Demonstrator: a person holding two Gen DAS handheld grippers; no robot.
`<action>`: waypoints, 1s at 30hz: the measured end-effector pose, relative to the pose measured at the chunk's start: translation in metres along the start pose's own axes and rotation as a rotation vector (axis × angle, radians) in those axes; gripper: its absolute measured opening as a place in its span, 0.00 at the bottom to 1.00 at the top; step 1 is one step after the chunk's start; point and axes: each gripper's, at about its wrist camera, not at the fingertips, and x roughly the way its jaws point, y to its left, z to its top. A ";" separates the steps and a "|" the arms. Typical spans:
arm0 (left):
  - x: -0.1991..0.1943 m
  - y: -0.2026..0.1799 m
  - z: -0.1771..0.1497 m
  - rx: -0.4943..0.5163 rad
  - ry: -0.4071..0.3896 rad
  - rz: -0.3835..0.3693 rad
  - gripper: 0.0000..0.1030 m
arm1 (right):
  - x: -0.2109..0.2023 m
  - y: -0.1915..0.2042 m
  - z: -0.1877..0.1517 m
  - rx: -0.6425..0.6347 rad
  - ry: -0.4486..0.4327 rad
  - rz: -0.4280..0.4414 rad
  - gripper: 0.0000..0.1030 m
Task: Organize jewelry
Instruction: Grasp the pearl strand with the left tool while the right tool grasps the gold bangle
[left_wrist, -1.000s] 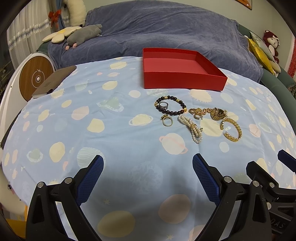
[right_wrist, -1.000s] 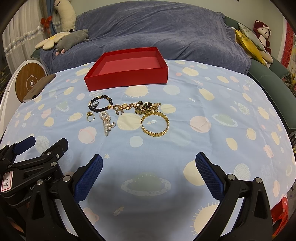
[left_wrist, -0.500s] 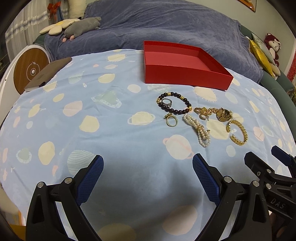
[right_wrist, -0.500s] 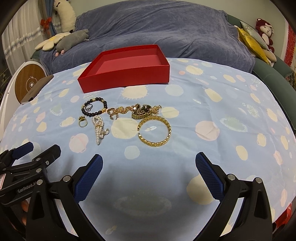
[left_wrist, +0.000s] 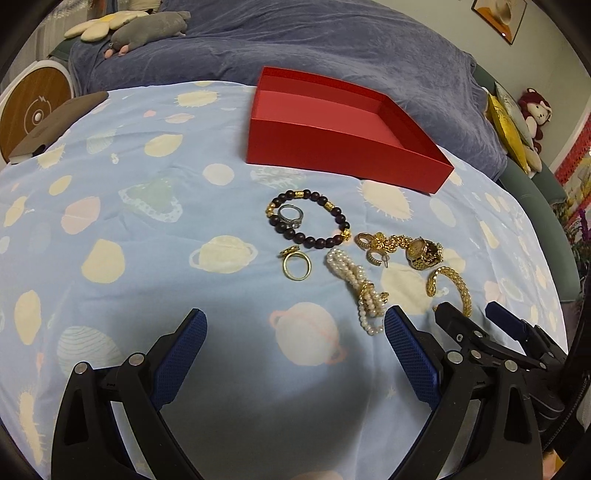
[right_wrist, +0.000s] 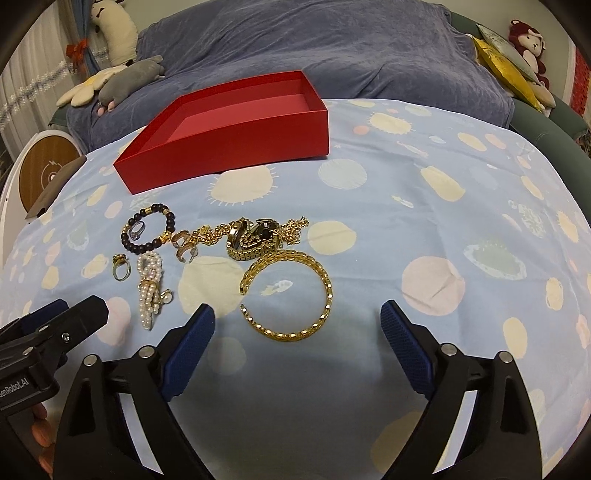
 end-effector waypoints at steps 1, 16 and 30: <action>0.002 -0.003 0.001 0.007 0.000 0.000 0.92 | 0.002 -0.002 0.000 0.002 0.006 0.003 0.73; 0.026 -0.027 0.007 0.097 0.001 0.043 0.72 | -0.002 -0.009 -0.001 0.005 -0.001 0.012 0.50; 0.039 -0.051 0.013 0.101 0.003 0.066 0.71 | -0.001 -0.031 0.006 0.088 0.008 0.052 0.50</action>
